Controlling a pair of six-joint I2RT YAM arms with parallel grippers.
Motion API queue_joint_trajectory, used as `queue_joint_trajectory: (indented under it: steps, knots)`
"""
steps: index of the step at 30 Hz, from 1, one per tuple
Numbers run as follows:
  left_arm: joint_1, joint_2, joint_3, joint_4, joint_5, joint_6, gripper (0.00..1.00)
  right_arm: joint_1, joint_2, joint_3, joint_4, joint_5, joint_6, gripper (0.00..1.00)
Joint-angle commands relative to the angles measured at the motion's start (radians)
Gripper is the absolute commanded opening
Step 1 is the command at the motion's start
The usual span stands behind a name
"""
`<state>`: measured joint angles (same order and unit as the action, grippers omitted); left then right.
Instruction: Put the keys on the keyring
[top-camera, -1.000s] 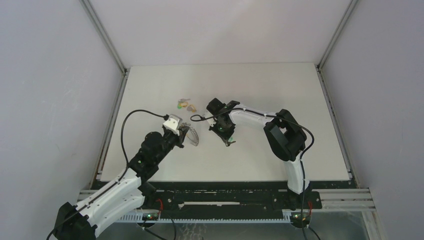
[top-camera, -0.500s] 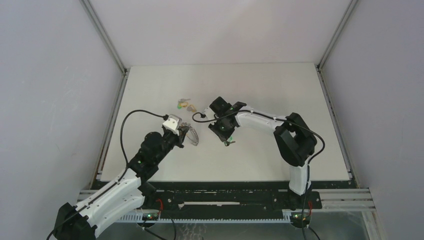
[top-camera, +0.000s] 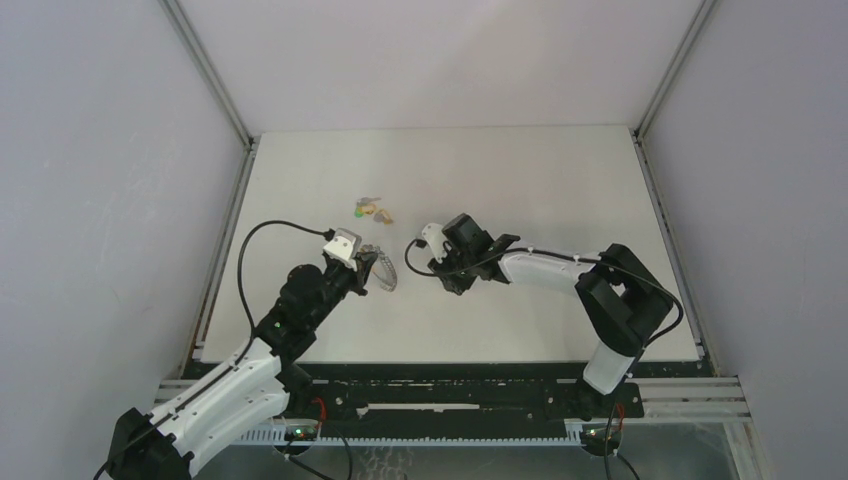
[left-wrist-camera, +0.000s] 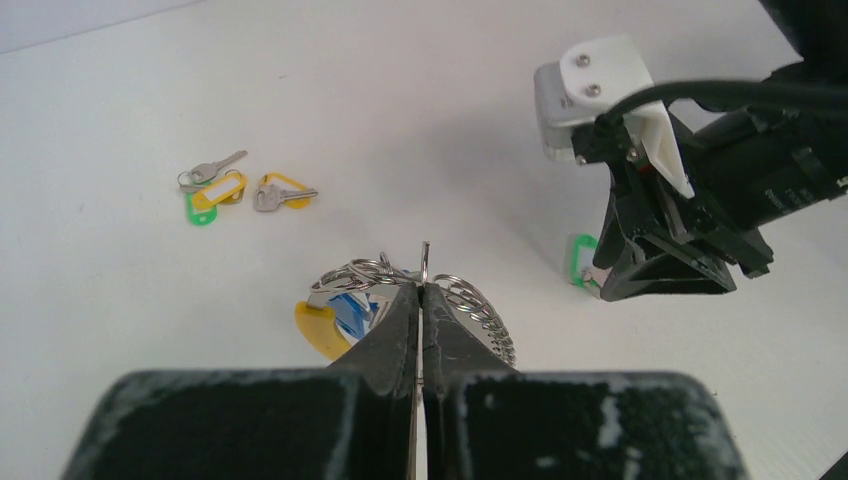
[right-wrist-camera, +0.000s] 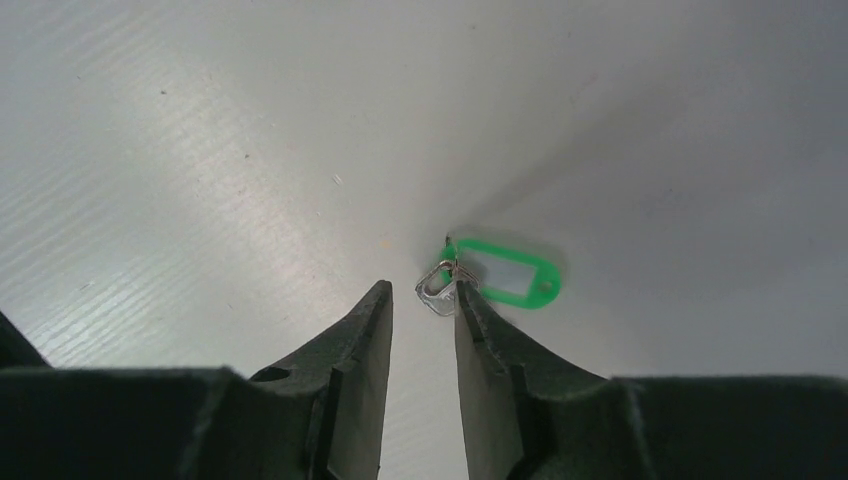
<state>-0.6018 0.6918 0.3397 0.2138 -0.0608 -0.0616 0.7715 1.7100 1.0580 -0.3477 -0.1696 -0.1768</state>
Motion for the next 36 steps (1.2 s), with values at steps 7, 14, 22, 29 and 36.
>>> queue_joint_trajectory:
  steps: [7, 14, 22, 29, 36]
  knots:
    - [0.003, -0.011, -0.007, 0.056, -0.01, -0.015, 0.0, -0.023, -0.139, -0.234, 0.412, -0.011, 0.03, 0.28]
    - [0.004, -0.009, -0.006, 0.058, -0.006, -0.016, 0.0, -0.07, -0.155, -0.315, 0.528, -0.075, 0.061, 0.25]
    - [0.003, -0.012, -0.007, 0.058, -0.004, -0.017, 0.0, -0.072, -0.126, -0.327, 0.58, -0.114, 0.066, 0.22]
    - [0.003, -0.009, -0.006, 0.058, -0.002, -0.017, 0.0, -0.074, -0.095, -0.326, 0.589, -0.12, 0.072, 0.22]
    - [0.004, -0.01, -0.005, 0.058, 0.0, -0.017, 0.0, -0.072, -0.087, -0.322, 0.56, -0.125, 0.075, 0.22]
